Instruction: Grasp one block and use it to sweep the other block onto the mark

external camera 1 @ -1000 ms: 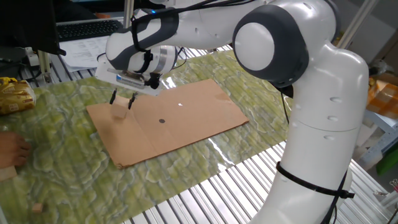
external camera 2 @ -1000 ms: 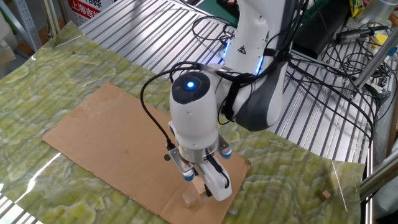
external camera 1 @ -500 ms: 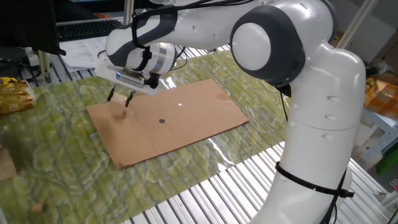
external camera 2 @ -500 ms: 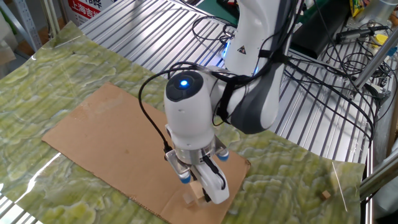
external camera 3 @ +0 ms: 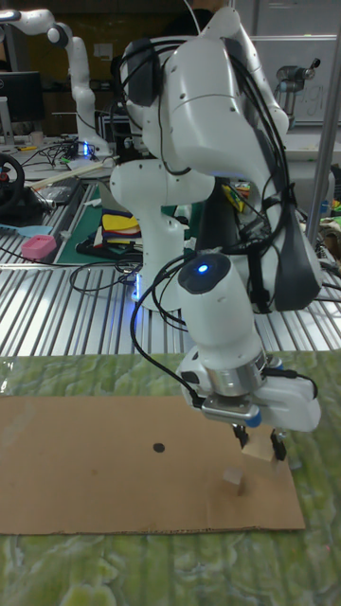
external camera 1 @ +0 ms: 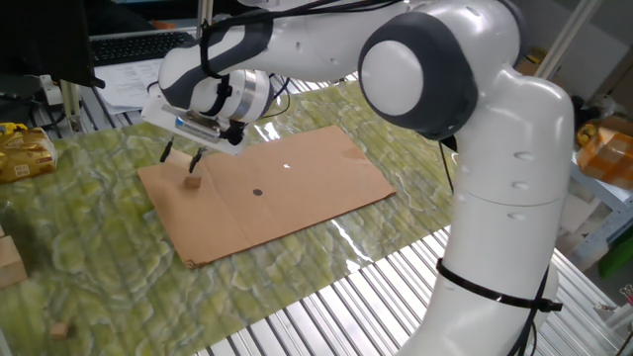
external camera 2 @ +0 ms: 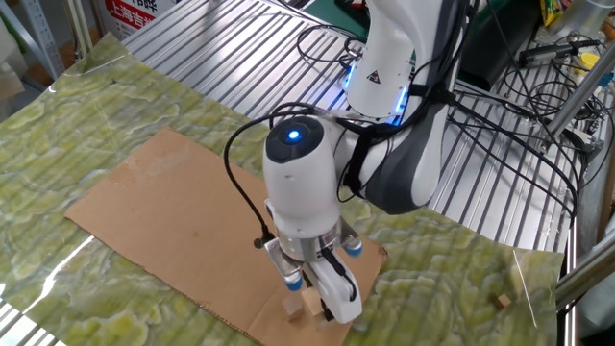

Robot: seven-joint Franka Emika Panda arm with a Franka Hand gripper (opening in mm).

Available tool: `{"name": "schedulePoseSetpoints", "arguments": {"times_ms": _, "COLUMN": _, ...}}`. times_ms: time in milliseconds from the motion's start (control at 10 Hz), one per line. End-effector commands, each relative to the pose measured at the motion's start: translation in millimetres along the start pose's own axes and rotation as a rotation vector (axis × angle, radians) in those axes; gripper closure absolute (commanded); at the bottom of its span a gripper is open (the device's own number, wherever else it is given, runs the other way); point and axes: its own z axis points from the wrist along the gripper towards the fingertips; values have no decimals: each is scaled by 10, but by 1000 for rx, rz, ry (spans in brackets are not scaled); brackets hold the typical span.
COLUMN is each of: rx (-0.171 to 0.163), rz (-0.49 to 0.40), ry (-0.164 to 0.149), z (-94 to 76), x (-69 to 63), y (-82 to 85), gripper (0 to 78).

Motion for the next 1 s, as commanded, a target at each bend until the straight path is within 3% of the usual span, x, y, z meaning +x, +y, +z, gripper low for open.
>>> {"name": "schedulePoseSetpoints", "arguments": {"times_ms": 100, "rx": -2, "rz": -8, "ry": -7, "z": 37, "x": -64, "y": 23, "gripper": 763}}
{"name": "schedulePoseSetpoints", "arguments": {"times_ms": 700, "rx": -13, "rz": -2, "ry": -46, "z": 156, "x": -136, "y": -3, "gripper": 763}}
{"name": "schedulePoseSetpoints", "arguments": {"times_ms": 800, "rx": -8, "rz": -4, "ry": -48, "z": 155, "x": -136, "y": -3, "gripper": 763}}
{"name": "schedulePoseSetpoints", "arguments": {"times_ms": 1000, "rx": 36, "rz": -15, "ry": -60, "z": 155, "x": -149, "y": -15, "gripper": 763}}
